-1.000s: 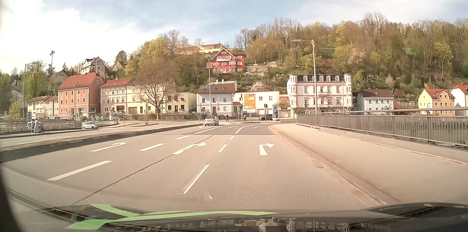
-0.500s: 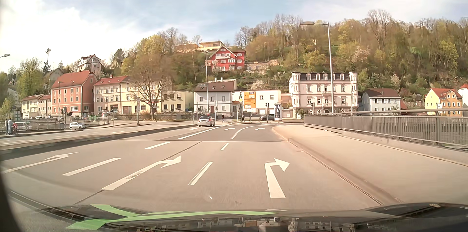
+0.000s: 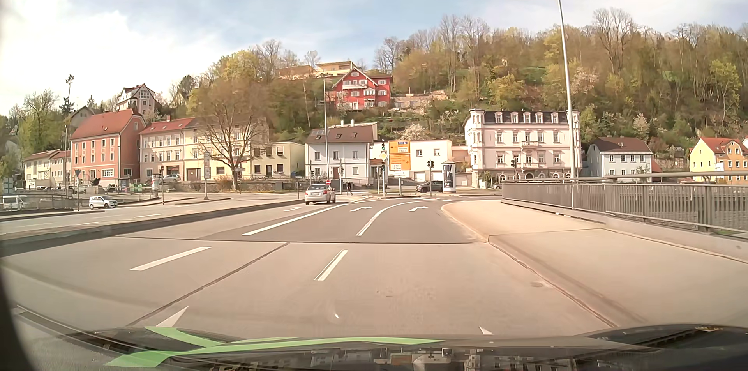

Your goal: Follow the waypoints while adhering to traffic rules and regulations

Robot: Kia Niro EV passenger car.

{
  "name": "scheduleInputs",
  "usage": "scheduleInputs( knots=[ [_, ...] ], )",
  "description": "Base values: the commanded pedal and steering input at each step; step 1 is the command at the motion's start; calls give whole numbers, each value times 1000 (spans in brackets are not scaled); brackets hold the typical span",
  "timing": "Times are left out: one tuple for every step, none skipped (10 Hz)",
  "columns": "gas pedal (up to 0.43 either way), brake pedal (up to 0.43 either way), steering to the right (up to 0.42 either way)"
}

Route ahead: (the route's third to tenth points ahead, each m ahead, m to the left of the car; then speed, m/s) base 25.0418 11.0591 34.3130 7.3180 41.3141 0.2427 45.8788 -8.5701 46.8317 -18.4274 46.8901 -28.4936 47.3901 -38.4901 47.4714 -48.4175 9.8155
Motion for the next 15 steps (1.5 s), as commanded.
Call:
scheduleInputs(
  knots=[
    [0,140,-2],
    [0,140,-2],
    [0,146,-2],
    [0,152,-2],
    [0,152,-2],
    [0,146,-1],
    [0,134,-1],
    [0,134,-1],
    [0,128,0],
    [0,122,1],
    [0,110,2],
    [0,104,4],
    [0,104,8],
    [0,98,11],
    [0,91,11]
  ],
)
